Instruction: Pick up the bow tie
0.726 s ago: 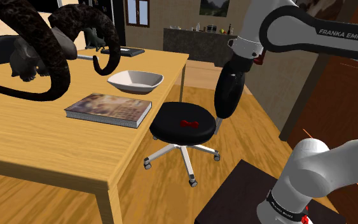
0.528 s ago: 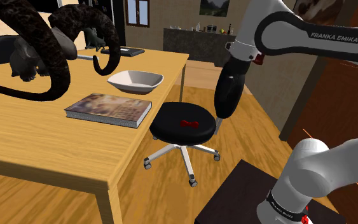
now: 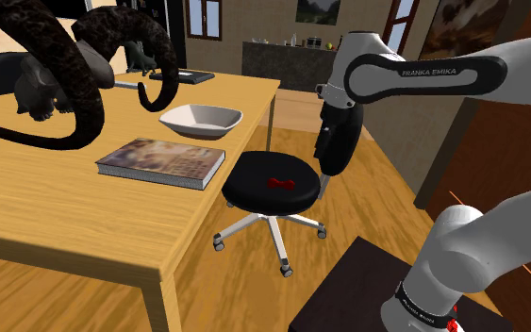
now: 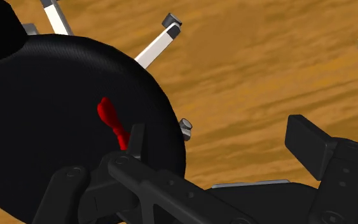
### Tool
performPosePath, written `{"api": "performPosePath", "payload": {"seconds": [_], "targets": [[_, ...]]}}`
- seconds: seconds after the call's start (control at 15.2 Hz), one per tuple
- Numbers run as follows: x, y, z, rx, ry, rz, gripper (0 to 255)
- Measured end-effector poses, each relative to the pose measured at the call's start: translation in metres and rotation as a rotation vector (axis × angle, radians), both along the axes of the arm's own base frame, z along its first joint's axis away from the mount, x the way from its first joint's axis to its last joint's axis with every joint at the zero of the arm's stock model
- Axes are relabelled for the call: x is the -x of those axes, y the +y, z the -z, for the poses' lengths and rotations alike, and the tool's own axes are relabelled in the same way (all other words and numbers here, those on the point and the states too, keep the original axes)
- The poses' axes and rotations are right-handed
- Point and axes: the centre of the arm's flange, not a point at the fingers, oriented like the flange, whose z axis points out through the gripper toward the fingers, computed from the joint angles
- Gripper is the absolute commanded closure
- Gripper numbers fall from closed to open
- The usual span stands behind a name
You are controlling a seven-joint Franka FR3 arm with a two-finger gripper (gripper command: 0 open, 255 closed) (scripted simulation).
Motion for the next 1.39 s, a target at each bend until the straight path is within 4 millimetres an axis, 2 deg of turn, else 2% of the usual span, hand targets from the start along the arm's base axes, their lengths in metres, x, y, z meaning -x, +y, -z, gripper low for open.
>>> {"api": "performPosePath", "payload": {"seconds": [0.33,0.86,1.39], "targets": [[-0.041,-0.028,0.051,-0.001,0.024,-0.074,0],[-0.114,-0.065,0.121,-0.001,0.061,-0.192,0],[-0.187,-0.091,0.197,-0.001,0.098,-0.311,0]]}}
